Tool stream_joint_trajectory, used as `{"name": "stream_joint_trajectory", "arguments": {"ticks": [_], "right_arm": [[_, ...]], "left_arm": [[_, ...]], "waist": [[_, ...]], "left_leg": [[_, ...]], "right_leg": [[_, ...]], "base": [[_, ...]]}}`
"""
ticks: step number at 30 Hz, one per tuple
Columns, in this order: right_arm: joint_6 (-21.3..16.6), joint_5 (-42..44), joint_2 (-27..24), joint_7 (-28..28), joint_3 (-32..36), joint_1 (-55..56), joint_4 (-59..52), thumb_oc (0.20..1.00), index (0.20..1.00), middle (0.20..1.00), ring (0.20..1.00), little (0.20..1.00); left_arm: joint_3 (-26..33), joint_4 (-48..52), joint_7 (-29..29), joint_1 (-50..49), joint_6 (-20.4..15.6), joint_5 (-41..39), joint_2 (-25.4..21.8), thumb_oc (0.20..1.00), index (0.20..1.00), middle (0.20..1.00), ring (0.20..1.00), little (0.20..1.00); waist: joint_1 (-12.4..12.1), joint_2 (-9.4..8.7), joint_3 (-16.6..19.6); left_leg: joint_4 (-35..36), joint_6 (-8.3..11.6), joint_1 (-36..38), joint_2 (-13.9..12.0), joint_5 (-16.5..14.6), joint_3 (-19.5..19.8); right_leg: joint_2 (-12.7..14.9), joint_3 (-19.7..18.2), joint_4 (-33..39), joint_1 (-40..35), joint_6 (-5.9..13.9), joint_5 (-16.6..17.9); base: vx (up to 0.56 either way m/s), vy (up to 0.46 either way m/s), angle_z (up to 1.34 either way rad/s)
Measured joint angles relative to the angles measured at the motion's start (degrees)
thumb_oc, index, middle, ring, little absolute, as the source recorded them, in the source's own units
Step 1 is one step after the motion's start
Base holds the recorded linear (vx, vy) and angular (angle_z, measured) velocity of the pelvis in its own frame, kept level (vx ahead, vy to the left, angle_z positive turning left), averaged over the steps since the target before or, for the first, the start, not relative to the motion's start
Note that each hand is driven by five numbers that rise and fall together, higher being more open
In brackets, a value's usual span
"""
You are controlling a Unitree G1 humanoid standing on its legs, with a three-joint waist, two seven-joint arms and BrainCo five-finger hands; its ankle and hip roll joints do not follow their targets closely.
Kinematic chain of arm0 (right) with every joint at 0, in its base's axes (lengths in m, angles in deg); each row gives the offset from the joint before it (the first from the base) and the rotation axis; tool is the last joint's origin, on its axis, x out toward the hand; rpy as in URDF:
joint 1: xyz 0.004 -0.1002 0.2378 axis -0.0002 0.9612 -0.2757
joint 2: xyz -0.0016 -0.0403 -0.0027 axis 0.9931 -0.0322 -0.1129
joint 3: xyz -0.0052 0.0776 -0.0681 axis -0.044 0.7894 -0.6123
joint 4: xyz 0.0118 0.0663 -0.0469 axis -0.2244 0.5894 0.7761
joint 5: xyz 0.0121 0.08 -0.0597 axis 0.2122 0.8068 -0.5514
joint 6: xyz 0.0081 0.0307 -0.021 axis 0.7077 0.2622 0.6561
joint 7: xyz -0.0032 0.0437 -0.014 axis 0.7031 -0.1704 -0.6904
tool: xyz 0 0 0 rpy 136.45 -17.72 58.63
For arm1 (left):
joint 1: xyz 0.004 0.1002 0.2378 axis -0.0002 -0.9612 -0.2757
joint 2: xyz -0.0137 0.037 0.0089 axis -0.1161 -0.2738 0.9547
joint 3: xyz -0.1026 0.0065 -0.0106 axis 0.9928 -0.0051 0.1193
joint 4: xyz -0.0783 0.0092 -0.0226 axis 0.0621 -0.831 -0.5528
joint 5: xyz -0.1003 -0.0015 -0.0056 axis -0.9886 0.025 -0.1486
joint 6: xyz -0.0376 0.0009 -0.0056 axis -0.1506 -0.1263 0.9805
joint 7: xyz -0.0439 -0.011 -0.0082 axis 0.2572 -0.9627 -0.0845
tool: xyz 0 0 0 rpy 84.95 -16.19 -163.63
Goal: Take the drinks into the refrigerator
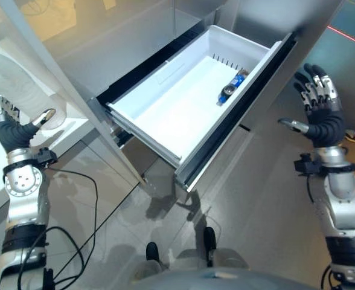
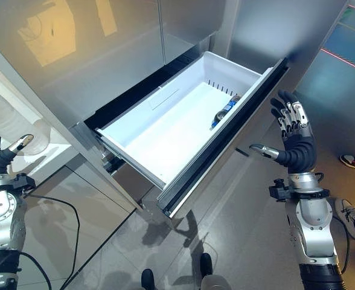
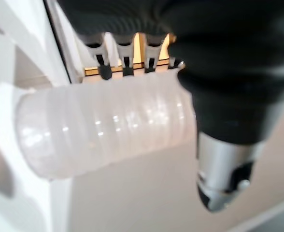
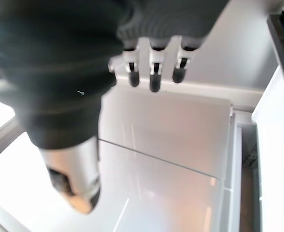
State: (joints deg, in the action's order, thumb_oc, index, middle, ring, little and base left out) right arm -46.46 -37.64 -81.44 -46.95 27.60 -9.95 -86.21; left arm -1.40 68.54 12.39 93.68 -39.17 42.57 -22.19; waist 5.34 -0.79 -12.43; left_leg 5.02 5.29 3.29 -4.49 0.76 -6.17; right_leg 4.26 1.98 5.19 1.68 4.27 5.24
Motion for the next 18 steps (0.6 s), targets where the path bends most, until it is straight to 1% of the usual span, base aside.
{"name": "stream_joint_trajectory", "arguments": {"ticks": [3, 10, 12, 16, 18], "right_arm": [[0.0, 0.0, -0.7, 0.2, 0.1, 0.1, 0.0, 1.000, 1.000, 1.000, 1.000, 1.000], [0.0, 0.0, -0.9, 0.3, 1.2, 0.2, -0.3, 1.000, 1.000, 1.000, 1.000, 1.000], [0.0, 0.0, -1.0, 0.3, 1.4, 0.2, -0.4, 1.000, 1.000, 1.000, 1.000, 1.000], [0.0, 0.1, -1.0, 0.4, 1.9, 0.5, -1.9, 1.000, 1.000, 1.000, 1.000, 1.000], [0.0, 0.1, -1.1, 0.4, 2.7, 0.7, -2.7, 1.000, 1.000, 1.000, 1.000, 1.000]], "left_arm": [[0.0, -0.2, -0.4, 0.3, 0.4, 0.0, 0.0, 1.000, 1.000, 1.000, 1.000, 1.000], [0.1, -0.8, -0.9, 1.1, 1.2, 0.2, 0.0, 1.000, 1.000, 1.000, 1.000, 1.000], [0.1, -3.2, -1.0, 2.5, 1.4, 0.3, -0.1, 1.000, 1.000, 1.000, 1.000, 1.000], [0.0, -4.8, -0.7, 4.7, 3.1, 0.3, -1.5, 1.000, 1.000, 1.000, 1.000, 1.000], [-0.2, -4.8, -0.6, 5.1, 3.2, 0.3, -2.2, 1.000, 1.000, 1.000, 1.000, 1.000]], "waist": [[0.0, -0.14, -0.1], [0.2, -1.07, -1.0], [0.1, -1.12, -1.2], [0.3, -1.10, -1.6], [0.5, -1.14, -2.0]], "left_leg": [[0.0, 0.04, -0.1, 0.0, 0.0, 0.0], [0.0, 0.05, -1.0, 0.0, 0.0, 0.1], [0.0, 0.06, -1.3, 0.0, 0.0, 0.0], [0.0, 0.06, -1.5, -0.1, 0.0, 0.1], [0.0, 0.07, -1.8, -0.1, 0.0, 0.1]], "right_leg": [[0.0, 0.0, 0.0, 0.3, 0.00, 0.0], [-0.1, 0.0, 0.0, 1.2, -0.01, 0.0], [-0.1, 0.0, 0.0, 1.5, -0.01, 0.0], [-0.1, 0.1, 0.0, 1.8, -0.02, 0.0], [-0.1, 0.1, 0.0, 2.0, -0.06, 0.1]], "base": [[0.00, -0.016, -0.05], [0.00, -0.010, -0.01], [0.02, -0.029, -0.04], [0.01, -0.015, 0.00], [0.00, 0.000, 0.00]]}}
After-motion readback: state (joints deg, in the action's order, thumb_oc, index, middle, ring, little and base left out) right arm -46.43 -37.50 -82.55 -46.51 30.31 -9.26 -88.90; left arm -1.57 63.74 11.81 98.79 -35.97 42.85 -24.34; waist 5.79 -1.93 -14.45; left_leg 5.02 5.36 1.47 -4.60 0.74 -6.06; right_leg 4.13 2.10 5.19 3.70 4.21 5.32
